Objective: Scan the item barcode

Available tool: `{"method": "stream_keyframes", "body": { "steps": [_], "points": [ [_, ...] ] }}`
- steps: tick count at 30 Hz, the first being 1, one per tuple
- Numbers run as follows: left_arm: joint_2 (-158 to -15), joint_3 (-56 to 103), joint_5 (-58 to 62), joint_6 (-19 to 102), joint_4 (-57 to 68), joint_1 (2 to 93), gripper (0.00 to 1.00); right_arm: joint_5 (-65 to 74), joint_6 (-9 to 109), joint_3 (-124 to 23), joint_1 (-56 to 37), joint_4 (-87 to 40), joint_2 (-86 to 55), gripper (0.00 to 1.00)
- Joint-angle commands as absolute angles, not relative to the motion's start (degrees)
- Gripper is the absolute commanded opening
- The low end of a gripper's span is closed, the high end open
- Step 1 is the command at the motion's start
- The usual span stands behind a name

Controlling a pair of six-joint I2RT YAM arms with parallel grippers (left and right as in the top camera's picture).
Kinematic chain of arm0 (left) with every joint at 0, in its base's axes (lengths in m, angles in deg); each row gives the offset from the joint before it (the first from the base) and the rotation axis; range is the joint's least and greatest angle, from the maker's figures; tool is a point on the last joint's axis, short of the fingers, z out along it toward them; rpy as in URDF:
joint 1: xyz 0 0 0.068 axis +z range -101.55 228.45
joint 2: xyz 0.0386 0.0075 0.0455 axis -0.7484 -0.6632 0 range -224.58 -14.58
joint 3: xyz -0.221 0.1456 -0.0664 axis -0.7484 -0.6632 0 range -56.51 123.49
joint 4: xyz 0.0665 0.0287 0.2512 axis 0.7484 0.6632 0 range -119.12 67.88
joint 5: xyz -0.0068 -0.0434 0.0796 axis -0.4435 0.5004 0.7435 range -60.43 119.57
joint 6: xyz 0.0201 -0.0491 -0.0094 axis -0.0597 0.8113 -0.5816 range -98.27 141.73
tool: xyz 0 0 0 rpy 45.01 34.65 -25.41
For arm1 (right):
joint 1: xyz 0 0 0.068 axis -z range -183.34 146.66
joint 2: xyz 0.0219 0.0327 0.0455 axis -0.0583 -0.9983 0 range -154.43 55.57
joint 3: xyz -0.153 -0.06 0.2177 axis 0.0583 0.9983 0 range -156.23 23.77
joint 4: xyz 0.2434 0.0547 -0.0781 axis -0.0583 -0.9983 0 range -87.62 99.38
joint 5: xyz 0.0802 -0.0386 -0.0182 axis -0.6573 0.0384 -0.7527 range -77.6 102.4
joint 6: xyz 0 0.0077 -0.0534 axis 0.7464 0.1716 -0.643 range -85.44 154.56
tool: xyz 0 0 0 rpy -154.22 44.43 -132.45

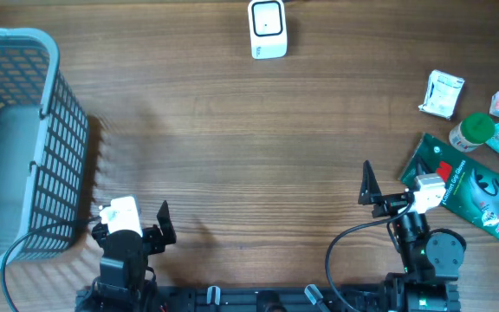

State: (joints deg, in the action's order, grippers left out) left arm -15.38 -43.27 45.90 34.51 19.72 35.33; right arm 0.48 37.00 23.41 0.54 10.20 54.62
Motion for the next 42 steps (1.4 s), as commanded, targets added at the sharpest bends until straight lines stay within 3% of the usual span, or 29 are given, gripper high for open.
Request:
{"method": "stream_keyframes", "body": {
  "steps": [1, 4, 7, 11, 15, 28, 42],
  "points": [
    [-15.0, -43.38, 45.29, 34.62, 19.57, 35.02, 1.0, 1.27, 36.21, 23.47, 0.4, 10.2, 55.36, 1.0],
    [-14.87, -43.38, 45.25, 34.62, 16.27, 35.06, 1.0, 1.27, 36.21, 23.47, 0.4, 10.22, 55.36, 1.0],
    [-14.79, -43.41, 42.08, 34.62, -4.89, 35.06, 1.0, 1.27, 36.19, 23.47, 0.4, 10.22, 55.36, 1.0],
    [-14.79, -47.08, 41.95, 34.4, -9.81, 37.6, 1.0, 1.27, 36.21, 23.47, 0.4, 10.22, 55.36, 1.0],
    [-14.79, -54.77, 38.1, 34.07, -25.61, 39.35, 1.0, 1.27, 36.19, 23.47, 0.4, 10.22, 55.3, 1.0],
    [-14.79, -56.1, 32.99, 23.19, -25.07, 39.35, 1.0, 1.27, 36.24, 23.47, 0.4, 10.22, 55.3, 1.0],
    [-14.79, -56.13, 32.81, 23.25, -25.26, 43.46, 1.0, 1.27, 36.21, 23.47, 0.4, 10.2, 55.3, 1.0]
  ]
}}
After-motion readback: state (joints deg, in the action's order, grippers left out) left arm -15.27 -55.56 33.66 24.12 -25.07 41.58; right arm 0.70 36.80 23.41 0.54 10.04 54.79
